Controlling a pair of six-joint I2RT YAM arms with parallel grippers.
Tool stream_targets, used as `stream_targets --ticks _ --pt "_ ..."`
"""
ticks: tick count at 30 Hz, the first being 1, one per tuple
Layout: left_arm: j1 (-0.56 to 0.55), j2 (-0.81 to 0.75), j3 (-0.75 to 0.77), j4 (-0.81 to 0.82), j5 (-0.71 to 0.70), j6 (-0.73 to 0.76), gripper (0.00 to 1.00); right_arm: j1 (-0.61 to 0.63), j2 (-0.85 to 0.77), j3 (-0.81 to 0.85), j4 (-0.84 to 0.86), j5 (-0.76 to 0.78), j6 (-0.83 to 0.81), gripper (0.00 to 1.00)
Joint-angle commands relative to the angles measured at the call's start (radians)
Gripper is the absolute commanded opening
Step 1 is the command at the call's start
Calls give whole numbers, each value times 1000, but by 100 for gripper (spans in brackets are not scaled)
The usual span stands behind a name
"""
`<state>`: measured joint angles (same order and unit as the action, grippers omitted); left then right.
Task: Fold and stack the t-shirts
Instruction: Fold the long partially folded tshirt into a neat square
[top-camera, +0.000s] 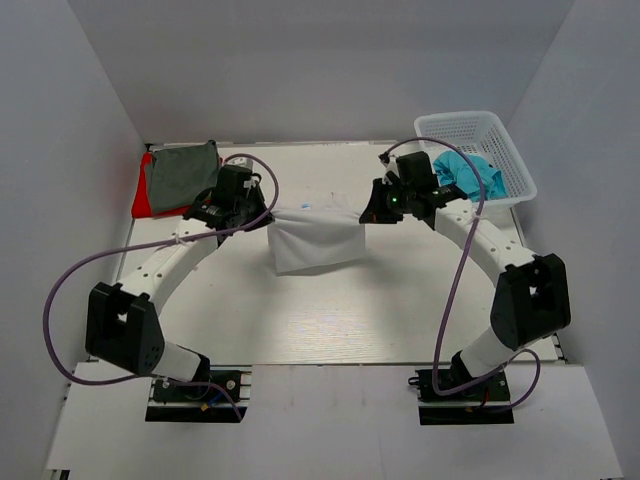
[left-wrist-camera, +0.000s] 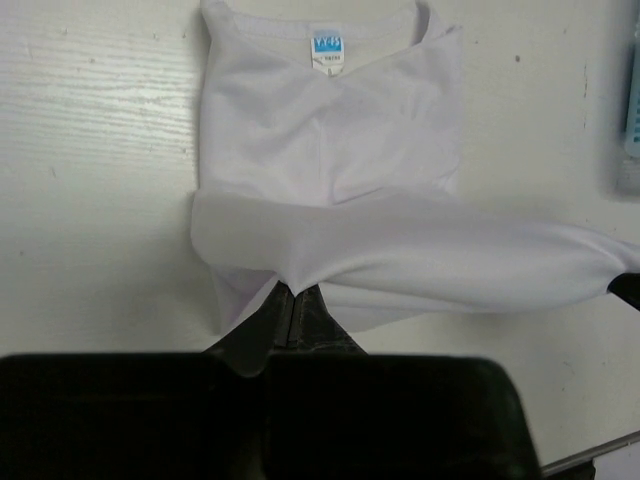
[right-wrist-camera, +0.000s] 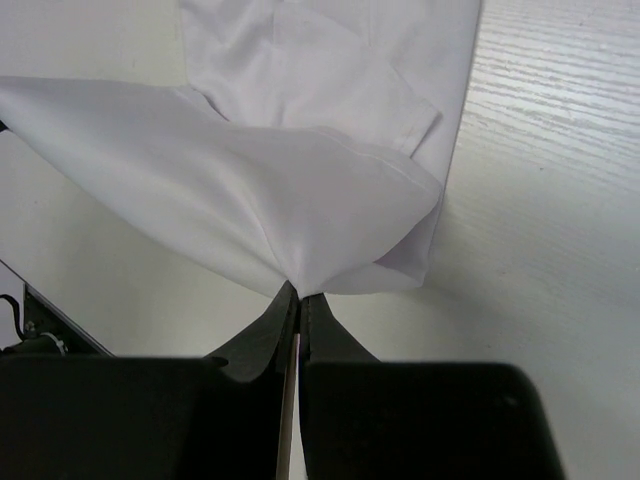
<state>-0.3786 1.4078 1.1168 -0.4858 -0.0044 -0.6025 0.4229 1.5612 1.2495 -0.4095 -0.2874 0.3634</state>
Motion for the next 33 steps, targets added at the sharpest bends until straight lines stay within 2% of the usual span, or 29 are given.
stream_targets --ticks 1,6,11,14,20,21,22,23,25,26,29,33 --pt "30 45 81 53 -52 20 0 -26 42 71 43 -16 -4 0" --pt "55 152 153 75 -19 38 0 -56 109 132 63 -21 14 0" --pt "86 301 257 96 0 49 0 -90 244 235 66 -47 26 0" --pt "107 390 346 96 27 58 0 -105 354 324 55 -50 32 0" --pt "145 632 512 125 52 58 0 -148 618 612 29 -48 28 0" --pt "159 667 547 125 52 58 8 -150 664 639 40 -62 29 5" --pt "159 703 628 93 84 58 22 -153 687 695 76 -71 23 16" --pt "170 765 665 84 96 58 57 -154 748 718 81 -96 28 46" --pt "181 804 751 75 142 79 77 -161 778 818 80 -102 13 90" --pt "181 815 767 75 161 92 99 -162 810 847 42 -95 8 90" --pt "181 815 810 43 196 92 100 -154 775 894 0 -64 -30 90" --pt "172 717 704 64 185 92 100 -144 650 734 37 -62 -67 90"
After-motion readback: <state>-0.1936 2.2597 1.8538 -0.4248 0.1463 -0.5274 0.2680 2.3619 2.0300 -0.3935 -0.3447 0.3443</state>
